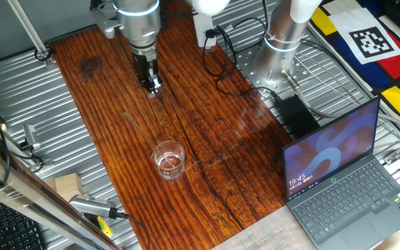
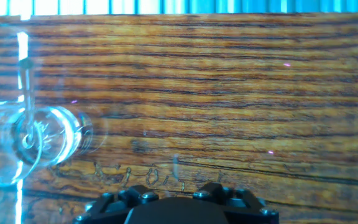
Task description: Stir the beaker with a glass rod
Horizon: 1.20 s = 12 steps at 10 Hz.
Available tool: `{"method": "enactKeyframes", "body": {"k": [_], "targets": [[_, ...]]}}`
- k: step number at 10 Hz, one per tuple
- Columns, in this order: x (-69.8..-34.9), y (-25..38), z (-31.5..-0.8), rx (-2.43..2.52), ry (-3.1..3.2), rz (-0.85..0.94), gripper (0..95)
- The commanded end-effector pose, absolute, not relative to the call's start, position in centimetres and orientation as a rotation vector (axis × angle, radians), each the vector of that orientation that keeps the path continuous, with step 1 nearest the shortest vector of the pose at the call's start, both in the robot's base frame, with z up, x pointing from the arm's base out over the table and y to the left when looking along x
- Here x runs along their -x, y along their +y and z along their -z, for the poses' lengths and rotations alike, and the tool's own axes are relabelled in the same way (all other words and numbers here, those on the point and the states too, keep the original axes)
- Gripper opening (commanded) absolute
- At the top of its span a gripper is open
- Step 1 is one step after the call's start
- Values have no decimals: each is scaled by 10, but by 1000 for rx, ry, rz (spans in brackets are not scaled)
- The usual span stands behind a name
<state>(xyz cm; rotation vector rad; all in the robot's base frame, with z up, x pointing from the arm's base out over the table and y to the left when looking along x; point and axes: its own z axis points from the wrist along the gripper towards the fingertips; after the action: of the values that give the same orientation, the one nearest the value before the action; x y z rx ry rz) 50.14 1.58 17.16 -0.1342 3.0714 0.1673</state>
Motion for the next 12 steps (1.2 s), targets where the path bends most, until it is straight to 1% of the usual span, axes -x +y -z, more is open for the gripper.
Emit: {"method": "enactKeyframes", "body": {"k": [1, 4, 10, 11, 12], "targets": [[-505, 18, -172, 158, 3067, -181, 0], [-506, 21, -172, 169, 3061, -221, 0], [-506, 21, -173, 255, 3059, -206, 0], [-506, 21, -173, 292, 3054, -199, 190], [-509, 13, -174, 270, 3056, -193, 190]]}}
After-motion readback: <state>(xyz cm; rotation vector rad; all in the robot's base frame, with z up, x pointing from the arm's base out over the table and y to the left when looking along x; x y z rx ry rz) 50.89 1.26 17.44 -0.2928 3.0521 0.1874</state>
